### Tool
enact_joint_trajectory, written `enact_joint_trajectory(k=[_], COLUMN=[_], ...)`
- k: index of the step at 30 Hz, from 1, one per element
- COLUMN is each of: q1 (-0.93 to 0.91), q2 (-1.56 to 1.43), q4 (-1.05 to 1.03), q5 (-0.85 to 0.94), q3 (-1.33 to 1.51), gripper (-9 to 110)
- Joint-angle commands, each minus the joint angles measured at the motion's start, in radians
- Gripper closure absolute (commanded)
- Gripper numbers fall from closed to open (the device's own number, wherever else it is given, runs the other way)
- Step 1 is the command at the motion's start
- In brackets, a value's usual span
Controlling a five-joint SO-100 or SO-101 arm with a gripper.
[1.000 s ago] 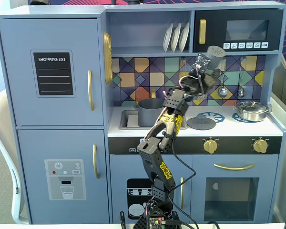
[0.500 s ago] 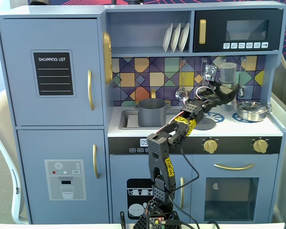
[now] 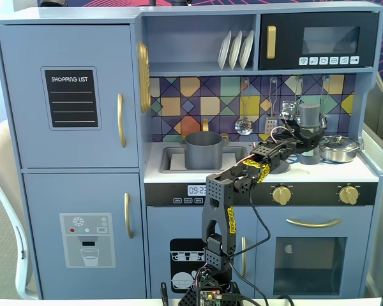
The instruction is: Put salt in the gray recipient
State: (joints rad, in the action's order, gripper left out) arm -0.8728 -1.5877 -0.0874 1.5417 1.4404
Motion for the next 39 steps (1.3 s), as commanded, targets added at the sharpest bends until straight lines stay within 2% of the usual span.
enact_joint_trajectory(k=[1, 19, 22, 30, 39], q1=[-0.002, -0.037, -0.049, -0.072, -0.083], q2=[-0.002, 0.023, 0.012, -0.015, -0.1], q4=[0.028, 0.017, 0.009, 0.021, -0.011], q5=[-0.012, 0.009, -0.012, -0.063, -0.058], q3=[-0.005, 0.061, 0.072, 0.08, 0.106], gripper=[101, 101, 84, 49, 45])
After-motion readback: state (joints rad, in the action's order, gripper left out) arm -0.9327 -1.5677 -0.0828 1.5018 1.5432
